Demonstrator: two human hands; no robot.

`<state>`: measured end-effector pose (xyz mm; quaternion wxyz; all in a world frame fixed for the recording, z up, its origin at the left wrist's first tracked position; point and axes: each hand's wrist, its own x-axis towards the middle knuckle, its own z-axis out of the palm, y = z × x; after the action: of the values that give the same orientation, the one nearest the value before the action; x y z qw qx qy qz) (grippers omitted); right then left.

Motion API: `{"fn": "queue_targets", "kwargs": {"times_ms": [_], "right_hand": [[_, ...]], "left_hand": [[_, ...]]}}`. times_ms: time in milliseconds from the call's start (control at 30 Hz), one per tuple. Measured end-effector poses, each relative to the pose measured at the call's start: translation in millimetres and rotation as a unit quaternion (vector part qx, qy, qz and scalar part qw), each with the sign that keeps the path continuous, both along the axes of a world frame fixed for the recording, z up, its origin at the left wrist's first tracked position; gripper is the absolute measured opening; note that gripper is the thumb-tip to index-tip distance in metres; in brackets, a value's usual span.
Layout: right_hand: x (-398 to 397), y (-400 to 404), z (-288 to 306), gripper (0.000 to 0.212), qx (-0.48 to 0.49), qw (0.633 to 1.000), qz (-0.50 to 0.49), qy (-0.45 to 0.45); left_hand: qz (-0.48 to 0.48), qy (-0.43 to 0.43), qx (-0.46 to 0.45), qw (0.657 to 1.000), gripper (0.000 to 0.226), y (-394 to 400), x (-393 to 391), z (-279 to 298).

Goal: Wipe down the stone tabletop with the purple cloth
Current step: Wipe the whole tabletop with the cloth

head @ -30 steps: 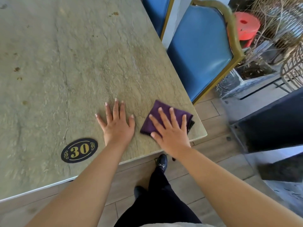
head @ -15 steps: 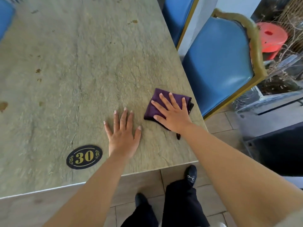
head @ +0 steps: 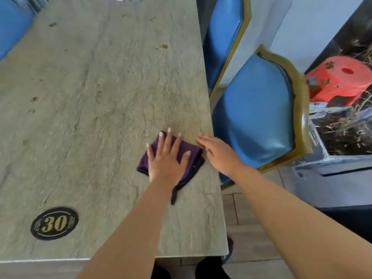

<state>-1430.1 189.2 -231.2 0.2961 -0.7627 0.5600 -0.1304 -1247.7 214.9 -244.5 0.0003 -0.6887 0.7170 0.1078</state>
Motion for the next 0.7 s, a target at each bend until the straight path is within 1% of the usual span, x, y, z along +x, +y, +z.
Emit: {"fn": "queue_targets", "kwargs": {"times_ms": [133,200,267,333,400,500,533,567,600,700], "right_hand": [[-6.6,-9.9,-8.4,0.049,-0.039,0.997,0.048,0.052],[-7.8,-10.6,-11.8,0.049,-0.042,0.997,0.049,0.041],[-6.8,-11.9,-14.1,0.048,-0.028,0.999,0.03,0.001],[-5.1,-14.2,-14.0,0.051,-0.026,0.999,0.009,-0.036],[-6.2,-16.4,-13.3,0.055,-0.029,0.998,-0.002,-0.054],[-11.8,-14.9,-14.4,0.058,-0.053,0.997,0.014,-0.062],[-13.6,-14.4,-15.9,0.059,-0.066,0.996,0.023,-0.061],[-14.7,-13.9,-17.2,0.059,-0.078,0.995,0.028,-0.059],[-15.4,-13.9,-18.4,0.059,-0.085,0.994,0.029,-0.056],[-14.7,-15.2,-16.9,0.053,-0.097,0.994,0.022,-0.047]], "left_hand": [[0.087,-0.026,0.006,0.996,0.065,-43.3,21.1,-1.1],[0.144,-0.018,-0.004,0.989,0.064,-40.6,10.2,-2.7],[0.176,0.002,-0.022,0.984,0.065,-20.3,-11.4,-4.0],[0.152,-0.011,-0.035,0.988,0.066,13.0,-35.7,-7.4],[0.094,-0.024,-0.04,0.994,0.068,48.0,-50.4,-9.0],[-0.017,-0.041,-0.026,0.999,0.066,73.1,-35.5,-7.4],[-0.033,-0.048,-0.026,0.998,0.066,70.0,-22.3,-5.8],[-0.028,-0.06,-0.022,0.998,0.066,62.9,-7.7,-5.0],[-0.004,-0.069,-0.018,0.997,0.066,52.4,6.1,-4.3],[0.11,-0.061,0.0,0.992,0.067,10.2,31.0,-1.4]]}}
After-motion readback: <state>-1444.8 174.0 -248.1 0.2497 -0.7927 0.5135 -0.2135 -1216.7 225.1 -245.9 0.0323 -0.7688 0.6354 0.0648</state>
